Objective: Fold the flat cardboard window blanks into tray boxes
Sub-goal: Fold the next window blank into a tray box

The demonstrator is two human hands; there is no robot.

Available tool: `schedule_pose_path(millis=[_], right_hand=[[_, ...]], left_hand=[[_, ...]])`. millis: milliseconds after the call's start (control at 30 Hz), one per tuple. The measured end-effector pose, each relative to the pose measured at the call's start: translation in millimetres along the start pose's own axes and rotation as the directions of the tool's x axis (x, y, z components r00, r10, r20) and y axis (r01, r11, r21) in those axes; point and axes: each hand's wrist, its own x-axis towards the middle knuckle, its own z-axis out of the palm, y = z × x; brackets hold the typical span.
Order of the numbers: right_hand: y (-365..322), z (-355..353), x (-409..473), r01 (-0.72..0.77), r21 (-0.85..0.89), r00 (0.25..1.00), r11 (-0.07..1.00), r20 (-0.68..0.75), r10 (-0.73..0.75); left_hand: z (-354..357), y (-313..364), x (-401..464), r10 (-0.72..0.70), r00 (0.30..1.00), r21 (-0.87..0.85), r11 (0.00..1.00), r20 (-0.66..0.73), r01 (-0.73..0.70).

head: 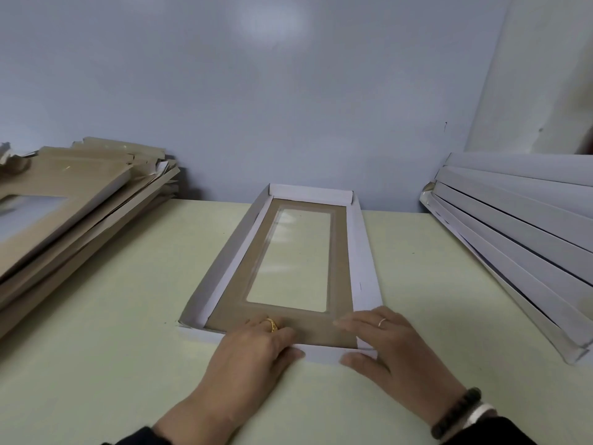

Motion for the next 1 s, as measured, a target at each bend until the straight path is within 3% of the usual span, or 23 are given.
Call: schedule_pose_path(millis=[167,533,733,1000], right_hand=[[10.2,-5.9,-5.1,0.025,-0.053,0.993,0.998,0.121,-0.019],[-0.6,-10.2,1.1,0.063,-0.145,0.99,0.987,0.134,-0.043],[1.7,-8.7,-2.8,0.057,-0.169,0.998,0.984,0.005,-0.057],[-1.3,-5.2,-4.6,0.13,-0.19,0.988,0.973,-0.055,-0.143]], left_hand=[[-1.5,1.5,-0.8,0.005,1.0,0.053,0.999,-0.026,-0.003],[0.0,1.3,-2.6,-0.02,0.999,0.072,0.997,-0.044,0.023],[0.8,1.7,-2.7,-0.022,0.999,0.04,0.999,-0.036,0.023],[1.1,3.0,-2.2,-0.015,1.0,0.024,1.0,-0.02,0.016]])
